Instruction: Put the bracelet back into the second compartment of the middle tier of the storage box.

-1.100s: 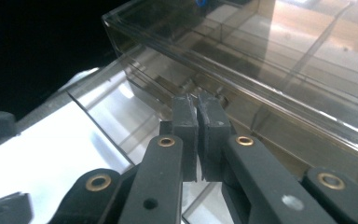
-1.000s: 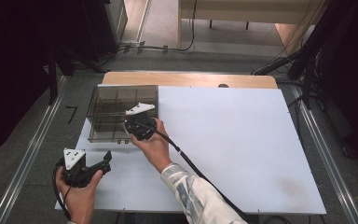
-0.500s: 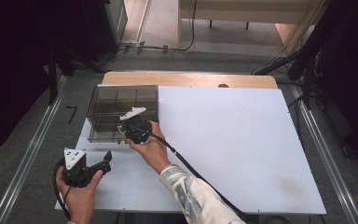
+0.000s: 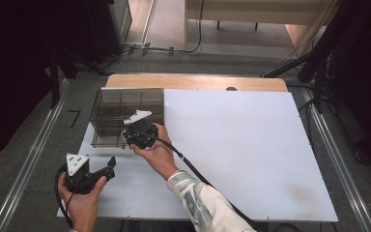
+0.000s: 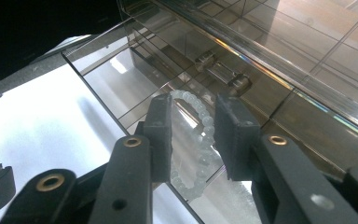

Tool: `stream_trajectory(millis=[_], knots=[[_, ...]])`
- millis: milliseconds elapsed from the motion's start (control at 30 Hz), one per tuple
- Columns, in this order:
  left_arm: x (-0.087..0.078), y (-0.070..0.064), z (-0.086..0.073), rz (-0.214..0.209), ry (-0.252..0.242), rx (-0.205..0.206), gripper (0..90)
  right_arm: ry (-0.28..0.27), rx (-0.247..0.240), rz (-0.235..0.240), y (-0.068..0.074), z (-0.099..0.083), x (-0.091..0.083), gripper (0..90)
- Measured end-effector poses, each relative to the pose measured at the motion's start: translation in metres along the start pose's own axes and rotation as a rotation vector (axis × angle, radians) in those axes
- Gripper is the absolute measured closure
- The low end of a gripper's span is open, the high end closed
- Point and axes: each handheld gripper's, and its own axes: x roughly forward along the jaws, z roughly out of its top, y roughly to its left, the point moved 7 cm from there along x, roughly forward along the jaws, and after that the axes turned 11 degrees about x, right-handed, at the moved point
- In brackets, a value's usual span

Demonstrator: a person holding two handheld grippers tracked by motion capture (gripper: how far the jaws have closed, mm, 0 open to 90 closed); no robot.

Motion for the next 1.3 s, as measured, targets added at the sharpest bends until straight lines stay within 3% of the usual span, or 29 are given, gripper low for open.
stream_trajectory(millis=[167,233,367,500,633,1100,1300], knots=[[0.000,0.000,0.000,-0.001,-0.001,-0.001,11.1,0.025,-0.011,0.016,0.000,-0.004,0.006,65.6],[0.000,0.000,0.000,-0.003,-0.002,-0.002,11.2,0.042,-0.025,0.030,-0.001,-0.006,0.011,61.1],[0.000,0.000,0.000,-0.002,-0.002,-0.001,11.2,0.040,-0.067,0.001,-0.003,-0.008,0.014,54.6],[0.000,0.001,0.000,-0.002,0.001,-0.001,11.2,-0.042,-0.063,0.013,0.002,0.002,0.005,54.5],[0.000,0.001,0.000,-0.001,-0.003,-0.002,11.2,-0.078,-0.060,0.028,0.003,0.007,-0.003,54.5],[0.001,-0.001,-0.001,-0.001,0.002,0.002,11.2,-0.011,-0.077,-0.011,-0.005,-0.004,-0.008,48.5],[0.001,-0.001,-0.001,0.001,0.008,0.004,11.2,-0.011,-0.052,-0.020,-0.014,-0.007,-0.018,42.9]])
